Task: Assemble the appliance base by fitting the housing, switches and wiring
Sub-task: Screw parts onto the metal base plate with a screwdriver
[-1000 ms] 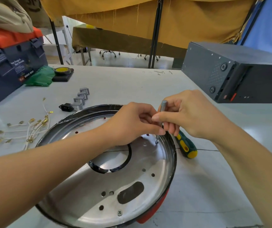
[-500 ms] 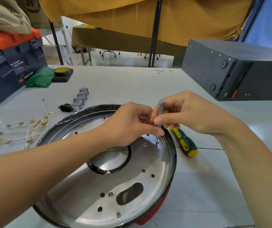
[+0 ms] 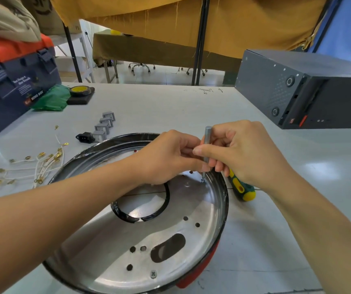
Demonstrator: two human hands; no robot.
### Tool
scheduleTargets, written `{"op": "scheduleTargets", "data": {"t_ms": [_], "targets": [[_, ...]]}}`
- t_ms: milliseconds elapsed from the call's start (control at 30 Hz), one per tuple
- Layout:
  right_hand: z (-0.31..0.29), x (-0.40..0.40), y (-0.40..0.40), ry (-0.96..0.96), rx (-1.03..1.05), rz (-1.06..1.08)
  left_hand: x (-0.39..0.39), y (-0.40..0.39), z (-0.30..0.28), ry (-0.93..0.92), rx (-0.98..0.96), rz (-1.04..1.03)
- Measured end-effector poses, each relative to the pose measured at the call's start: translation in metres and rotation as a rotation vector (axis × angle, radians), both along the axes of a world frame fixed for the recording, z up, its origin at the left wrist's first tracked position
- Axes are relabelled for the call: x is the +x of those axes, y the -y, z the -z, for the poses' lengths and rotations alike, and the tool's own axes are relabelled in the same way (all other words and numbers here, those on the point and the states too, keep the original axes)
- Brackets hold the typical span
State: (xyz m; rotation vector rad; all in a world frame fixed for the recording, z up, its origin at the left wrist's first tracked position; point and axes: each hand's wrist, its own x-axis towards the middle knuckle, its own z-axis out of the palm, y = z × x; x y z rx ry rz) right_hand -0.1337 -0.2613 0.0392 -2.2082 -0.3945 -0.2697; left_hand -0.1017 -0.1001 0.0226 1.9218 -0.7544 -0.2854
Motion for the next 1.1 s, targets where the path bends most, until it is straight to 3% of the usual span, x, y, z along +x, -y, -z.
{"op": "scheduleTargets", "data": {"t_ms": [300, 500, 600, 1100], "targets": [[-0.004, 0.003, 0.009, -0.014, -0.065, -0.050, -0.002, 0.004, 0.008, -0.007, -0.083, -0.101], [-0.007, 0.014, 0.020, -0.241, 0.262, -0.405, -0.003, 0.003, 0.007, 0.015, -0.084, -0.099], [-0.004, 0.017, 0.020, -0.334, 0.329, -0.479, -0.005, 0.003, 0.005, 0.018, -0.077, -0.067], [0.011, -0.002, 0.000, 0.013, 0.397, -0.132, -0.002, -0.001, 0.000, 0.028, -0.027, 0.021]]}}
